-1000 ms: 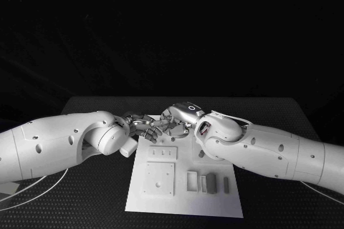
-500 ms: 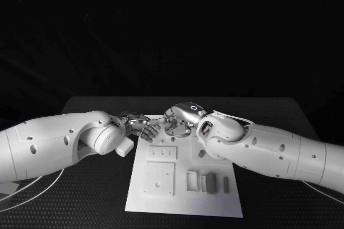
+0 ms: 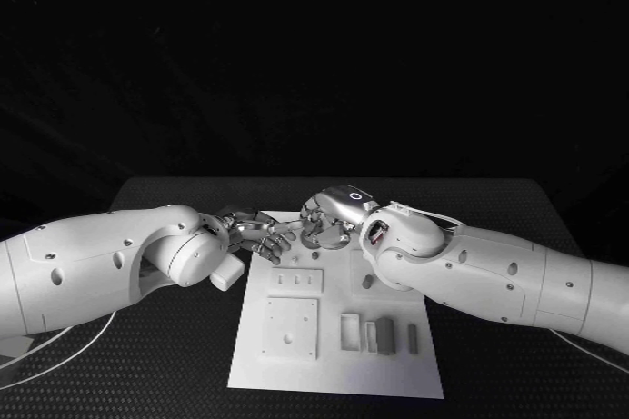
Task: Assemble the parts on the task board
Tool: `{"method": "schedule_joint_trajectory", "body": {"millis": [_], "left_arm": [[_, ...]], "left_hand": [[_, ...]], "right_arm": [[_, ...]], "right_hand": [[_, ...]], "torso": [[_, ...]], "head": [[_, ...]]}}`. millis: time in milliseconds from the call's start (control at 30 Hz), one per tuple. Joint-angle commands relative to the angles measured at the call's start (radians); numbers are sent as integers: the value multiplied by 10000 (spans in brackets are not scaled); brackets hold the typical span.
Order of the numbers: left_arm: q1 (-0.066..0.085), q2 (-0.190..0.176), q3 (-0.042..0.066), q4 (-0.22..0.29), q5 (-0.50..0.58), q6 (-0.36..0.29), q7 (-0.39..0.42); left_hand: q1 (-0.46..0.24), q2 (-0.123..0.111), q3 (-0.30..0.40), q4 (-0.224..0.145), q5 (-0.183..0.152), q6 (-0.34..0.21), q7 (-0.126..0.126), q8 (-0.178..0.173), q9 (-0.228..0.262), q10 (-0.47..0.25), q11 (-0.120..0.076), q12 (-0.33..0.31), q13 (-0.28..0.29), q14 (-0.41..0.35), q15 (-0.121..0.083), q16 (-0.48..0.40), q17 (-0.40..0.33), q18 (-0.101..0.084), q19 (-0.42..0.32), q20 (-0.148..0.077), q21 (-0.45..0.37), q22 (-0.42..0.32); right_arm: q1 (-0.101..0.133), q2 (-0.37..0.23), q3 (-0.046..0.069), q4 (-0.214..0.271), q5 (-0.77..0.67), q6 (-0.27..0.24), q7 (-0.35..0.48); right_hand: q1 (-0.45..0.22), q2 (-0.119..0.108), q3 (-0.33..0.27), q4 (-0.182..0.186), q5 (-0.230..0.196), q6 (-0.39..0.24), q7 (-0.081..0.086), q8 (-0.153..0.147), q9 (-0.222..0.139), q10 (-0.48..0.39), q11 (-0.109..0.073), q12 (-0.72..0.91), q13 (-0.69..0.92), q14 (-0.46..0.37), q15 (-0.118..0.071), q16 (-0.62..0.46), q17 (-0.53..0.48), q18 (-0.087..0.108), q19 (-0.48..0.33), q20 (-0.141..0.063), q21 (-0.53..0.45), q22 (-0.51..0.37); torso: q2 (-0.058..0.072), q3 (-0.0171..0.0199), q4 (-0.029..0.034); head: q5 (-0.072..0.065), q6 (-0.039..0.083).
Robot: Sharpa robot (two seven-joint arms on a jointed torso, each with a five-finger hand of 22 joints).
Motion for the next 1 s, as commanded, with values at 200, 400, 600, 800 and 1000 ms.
{"method": "schedule_joint_trajectory", "body": {"millis": [200, 400, 600, 800, 1000], "left_arm": [[9, 66, 11, 80, 517, 217, 595], [9, 83, 11, 77, 584, 143, 630], [9, 117, 11, 98, 631, 172, 622], [9, 149, 11, 93, 663, 222, 590], [9, 156, 11, 85, 665, 213, 537]], "left_hand": [[941, 312, -100, -8, -6, -82, 98, -101, -55, 51, 79, -278, -85, 8, 48, -32, -21, 103, -54, 30, -105, 67], [1037, 328, -135, -3, -6, -156, 137, -152, -75, 81, 84, -314, -81, 19, 49, -22, -11, 98, -38, 32, -111, 89], [1104, 446, -127, -2, -6, -184, 153, -174, -83, 85, 88, -349, -79, 19, 48, -17, -4, 96, -33, 30, -121, 104], [1122, 518, -172, 1, -6, -282, 199, -235, -107, 63, 109, -400, -77, 7, 54, -18, 4, 88, -40, 35, -137, 121], [1141, 542, -207, 1, -7, -361, 233, -282, -123, 43, 124, -439, -73, 0, 55, -16, 11, 86, -44, 35, -150, 136]], "right_arm": [[-23, 75, 5, -62, -114, 198, -28], [-36, 68, 5, -12, -106, 258, -2], [-48, 65, 5, 59, -100, 280, 6], [-55, 77, 5, 84, -100, 270, 3], [-63, 84, 5, 143, -98, 245, 5]], "right_hand": [[19, 88, -14, -60, 17, 75, 56, 57, -23, 687, -88, -59, 7, -88, -6, -3, 1, 381, 18, -39, -28, 186], [48, 90, 3, -82, 18, 65, 58, 49, -33, 687, -86, -83, 3, -95, -5, -12, -3, 381, 8, -38, -37, 184], [65, 79, 11, -105, 16, 48, 65, 39, -45, 678, -79, -113, -4, -102, 1, -24, -9, 381, -4, -35, -46, 181], [62, 76, 11, -108, 15, 41, 70, 34, -50, 674, -75, -128, -8, -106, 5, -31, -13, 381, -8, -32, -51, 180], [59, 74, 10, -109, 14, 38, 72, 31, -54, 674, -72, -136, -9, -108, 8, -35, -15, 381, -11, -30, -54, 179]], "torso": [[4, 2, 14], [-1, 1, 17], [3, 9, -4], [0, 9, 8], [-2, 8, 10]], "head": [[2, -27], [11, -47], [22, -52], [10, -51], [5, -61]]}}
